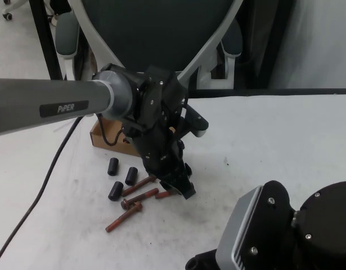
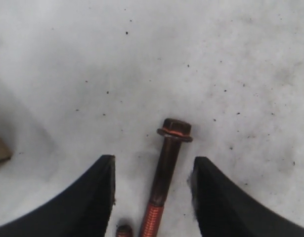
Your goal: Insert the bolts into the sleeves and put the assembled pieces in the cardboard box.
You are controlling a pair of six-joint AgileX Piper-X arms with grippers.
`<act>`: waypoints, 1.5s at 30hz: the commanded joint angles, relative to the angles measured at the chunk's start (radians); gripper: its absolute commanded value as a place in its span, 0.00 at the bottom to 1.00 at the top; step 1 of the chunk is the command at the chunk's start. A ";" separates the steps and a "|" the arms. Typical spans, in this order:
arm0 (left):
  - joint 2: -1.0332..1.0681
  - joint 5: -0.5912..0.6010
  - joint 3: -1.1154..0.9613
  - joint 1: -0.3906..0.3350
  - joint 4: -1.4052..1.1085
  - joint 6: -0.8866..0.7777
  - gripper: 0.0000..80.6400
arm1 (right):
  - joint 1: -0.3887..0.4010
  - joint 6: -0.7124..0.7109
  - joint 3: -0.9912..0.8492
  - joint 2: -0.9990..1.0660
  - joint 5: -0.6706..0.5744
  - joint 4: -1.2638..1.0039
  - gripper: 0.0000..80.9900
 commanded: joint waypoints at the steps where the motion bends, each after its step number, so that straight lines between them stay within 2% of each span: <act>1: 0.000 -0.002 -0.007 -0.010 0.000 -0.007 0.56 | 0.006 0.012 -0.002 -0.011 -0.003 -0.013 0.00; 8: 0.021 -0.001 -0.007 -0.010 0.002 -0.011 0.55 | 0.044 0.019 -0.002 -0.040 0.004 0.006 0.00; 12: 0.064 -0.022 -0.022 -0.010 0.042 0.006 0.55 | 0.092 0.016 -0.002 -0.086 0.114 0.029 0.00; 19: 0.084 -0.041 -0.029 -0.010 0.030 0.015 0.54 | 0.177 0.021 -0.002 -0.112 0.125 0.066 0.00; 22: 0.084 -0.038 -0.029 -0.010 0.016 0.018 0.43 | 0.235 0.037 0.018 -0.112 0.195 0.069 0.00; 27: 0.084 -0.027 -0.029 -0.010 -0.003 0.023 0.12 | 0.339 0.085 0.083 -0.112 0.410 0.035 0.00; 30: 0.084 -0.023 -0.029 -0.010 -0.003 0.039 0.01 | 0.380 0.091 0.131 -0.113 0.436 -0.032 0.00; 37: 0.055 -0.020 -0.029 -0.010 0.000 0.009 0.01 | 0.389 0.187 0.198 -0.115 0.469 -0.060 0.00; 45: -0.097 0.095 0.065 -0.010 -0.088 -0.059 0.01 | 0.389 0.233 0.211 -0.115 0.496 -0.072 0.00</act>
